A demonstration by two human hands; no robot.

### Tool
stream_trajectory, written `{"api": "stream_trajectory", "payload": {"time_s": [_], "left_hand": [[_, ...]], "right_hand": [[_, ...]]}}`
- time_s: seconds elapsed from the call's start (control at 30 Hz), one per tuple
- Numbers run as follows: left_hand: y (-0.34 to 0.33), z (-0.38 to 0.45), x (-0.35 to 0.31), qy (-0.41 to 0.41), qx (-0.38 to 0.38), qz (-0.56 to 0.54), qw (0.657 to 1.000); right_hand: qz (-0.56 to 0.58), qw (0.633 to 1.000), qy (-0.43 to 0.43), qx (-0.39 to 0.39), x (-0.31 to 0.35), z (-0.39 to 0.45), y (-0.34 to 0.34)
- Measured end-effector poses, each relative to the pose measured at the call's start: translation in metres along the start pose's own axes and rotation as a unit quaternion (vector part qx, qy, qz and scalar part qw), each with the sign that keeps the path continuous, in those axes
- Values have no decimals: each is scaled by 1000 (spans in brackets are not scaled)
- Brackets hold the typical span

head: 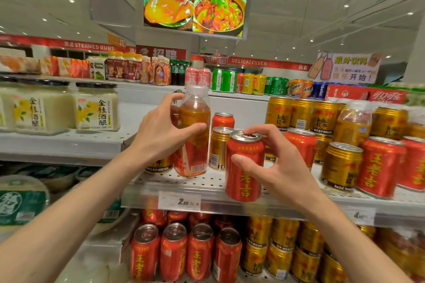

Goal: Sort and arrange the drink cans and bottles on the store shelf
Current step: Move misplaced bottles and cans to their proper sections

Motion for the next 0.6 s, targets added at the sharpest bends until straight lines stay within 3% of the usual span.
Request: {"api": "stream_trajectory", "payload": {"time_s": [0.3,0.6], "left_hand": [[30,-24,-12,-19,-20,-48,998],[70,-47,2,2,-18,-55,998]], "right_hand": [[-9,1000,10,24,9,9,2],[-135,982,45,121,30,60,-32]]}}
Point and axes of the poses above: each hand's wrist, its own z-axis towards the middle knuckle, its own y-axis out of the back of the hand, x = y × z, the point moved 7 cm from there along z, towards the middle knuckle, and after that the axes turned 4 degrees about -z, right-handed, at the moved point
